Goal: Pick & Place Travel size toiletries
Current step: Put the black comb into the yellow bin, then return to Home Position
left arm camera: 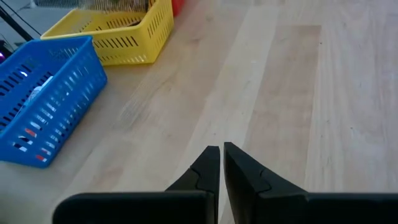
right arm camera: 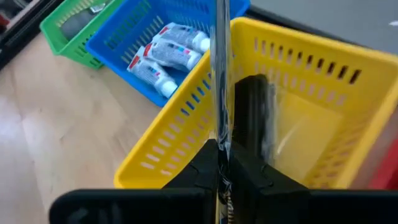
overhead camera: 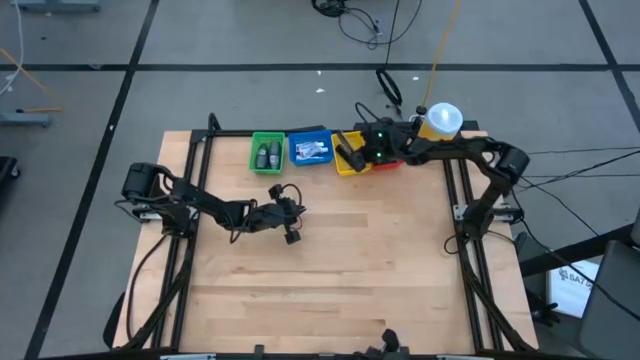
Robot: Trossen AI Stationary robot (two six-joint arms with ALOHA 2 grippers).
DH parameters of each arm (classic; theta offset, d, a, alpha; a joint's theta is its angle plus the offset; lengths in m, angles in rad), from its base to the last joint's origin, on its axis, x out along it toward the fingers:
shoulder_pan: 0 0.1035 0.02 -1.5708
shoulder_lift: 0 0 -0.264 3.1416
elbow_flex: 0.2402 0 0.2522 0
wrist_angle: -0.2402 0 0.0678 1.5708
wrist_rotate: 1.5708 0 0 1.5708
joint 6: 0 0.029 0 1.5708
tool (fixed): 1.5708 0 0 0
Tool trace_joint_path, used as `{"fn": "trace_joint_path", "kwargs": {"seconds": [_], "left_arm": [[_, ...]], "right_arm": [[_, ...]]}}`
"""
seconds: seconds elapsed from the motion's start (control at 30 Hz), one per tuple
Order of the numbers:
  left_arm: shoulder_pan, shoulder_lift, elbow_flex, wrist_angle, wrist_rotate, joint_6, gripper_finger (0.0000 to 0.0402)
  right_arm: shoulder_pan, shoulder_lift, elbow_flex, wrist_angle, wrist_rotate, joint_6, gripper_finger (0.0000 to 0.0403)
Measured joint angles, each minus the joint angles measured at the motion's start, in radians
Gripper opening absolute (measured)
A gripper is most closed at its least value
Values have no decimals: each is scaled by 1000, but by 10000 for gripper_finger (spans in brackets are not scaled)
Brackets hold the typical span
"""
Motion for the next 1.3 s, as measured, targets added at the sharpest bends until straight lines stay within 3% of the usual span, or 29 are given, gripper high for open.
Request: {"fn": "trace_joint_path", "kwargs": {"seconds": [0.17, 0.5, 0.63, 0.83, 1.07, 1.2, 1.3], "left_arm": [[0, 0, 0, 0, 1, -3, 26], [0, 0, 0, -1, 1, -8, 26], [0, 0, 0, -1, 2, -10, 26], [0, 0, 0, -1, 2, -10, 26], [0, 0, 1, -4, 3, -13, 26], [-6, -9, 1, -11, 4, -22, 26], [-7, -110, 0, -76, 5, -13, 26]], "right_arm": [[0, 20, 30, -44, -59, 5, 13], [0, 27, 63, -177, -58, -31, 18], [0, 27, 63, -172, -57, -47, 48], [-6, 15, 63, -160, -56, -73, 124], [-7, -161, 44, -119, -54, -198, 174], [98, -307, -78, 47, -56, -242, 169], [208, -405, -218, 200, -56, -251, 157]]}}
